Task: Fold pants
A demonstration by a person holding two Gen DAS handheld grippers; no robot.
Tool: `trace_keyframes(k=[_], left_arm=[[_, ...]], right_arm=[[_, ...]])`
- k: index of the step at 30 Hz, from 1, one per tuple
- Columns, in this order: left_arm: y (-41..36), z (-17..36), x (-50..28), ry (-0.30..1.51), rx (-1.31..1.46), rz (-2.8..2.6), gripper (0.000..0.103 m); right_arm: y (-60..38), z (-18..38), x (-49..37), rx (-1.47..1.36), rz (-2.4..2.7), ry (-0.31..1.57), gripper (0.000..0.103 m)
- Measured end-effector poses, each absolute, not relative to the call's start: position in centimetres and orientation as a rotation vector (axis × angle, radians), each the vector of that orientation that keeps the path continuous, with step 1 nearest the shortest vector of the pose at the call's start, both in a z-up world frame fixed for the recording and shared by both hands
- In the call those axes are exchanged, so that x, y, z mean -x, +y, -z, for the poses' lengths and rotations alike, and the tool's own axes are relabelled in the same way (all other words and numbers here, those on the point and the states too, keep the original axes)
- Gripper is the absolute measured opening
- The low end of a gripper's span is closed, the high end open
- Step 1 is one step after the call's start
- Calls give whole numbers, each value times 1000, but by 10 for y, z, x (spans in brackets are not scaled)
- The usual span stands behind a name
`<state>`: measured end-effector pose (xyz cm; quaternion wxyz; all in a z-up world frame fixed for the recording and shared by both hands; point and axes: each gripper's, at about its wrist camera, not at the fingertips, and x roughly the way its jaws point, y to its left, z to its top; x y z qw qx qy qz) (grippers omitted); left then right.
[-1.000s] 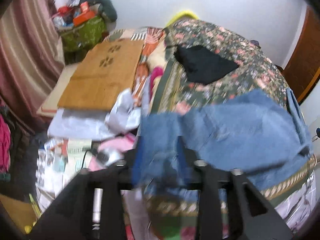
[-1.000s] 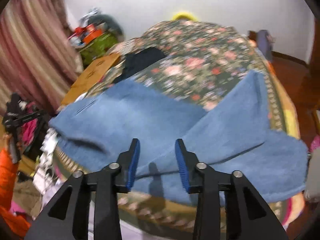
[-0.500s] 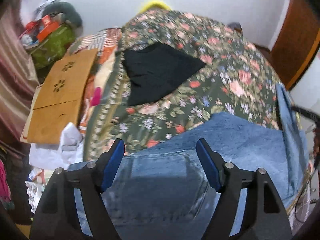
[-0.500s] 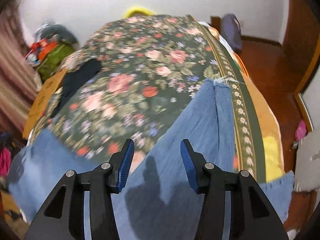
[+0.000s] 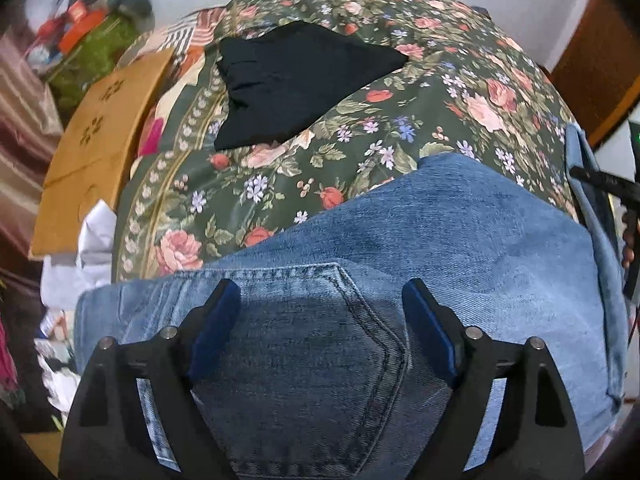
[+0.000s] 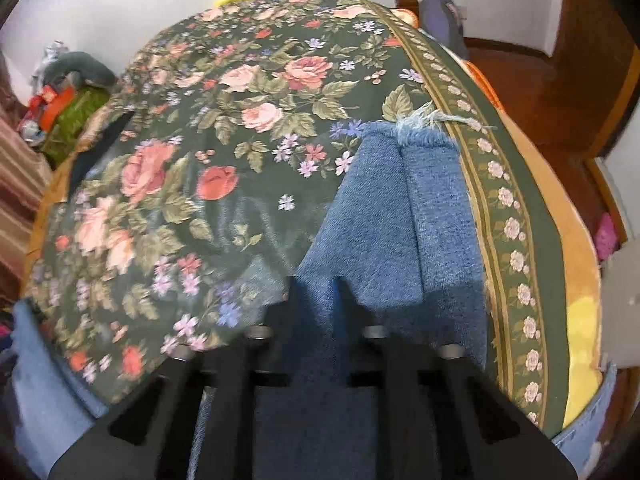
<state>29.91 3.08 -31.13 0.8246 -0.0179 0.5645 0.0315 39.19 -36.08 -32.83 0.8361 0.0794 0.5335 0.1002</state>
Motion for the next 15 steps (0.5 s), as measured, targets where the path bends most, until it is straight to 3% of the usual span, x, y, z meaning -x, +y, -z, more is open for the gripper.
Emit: trace_keyframes(k=[10,15], left_arm=[[7,296,-282,1180,-52,-103,85],[-19,285,-271,1143,-103,-68,85]], right_arm=[[-449,204,-314,-223,-206,846,3],[-480,179,-294,-246,-167,843,4]])
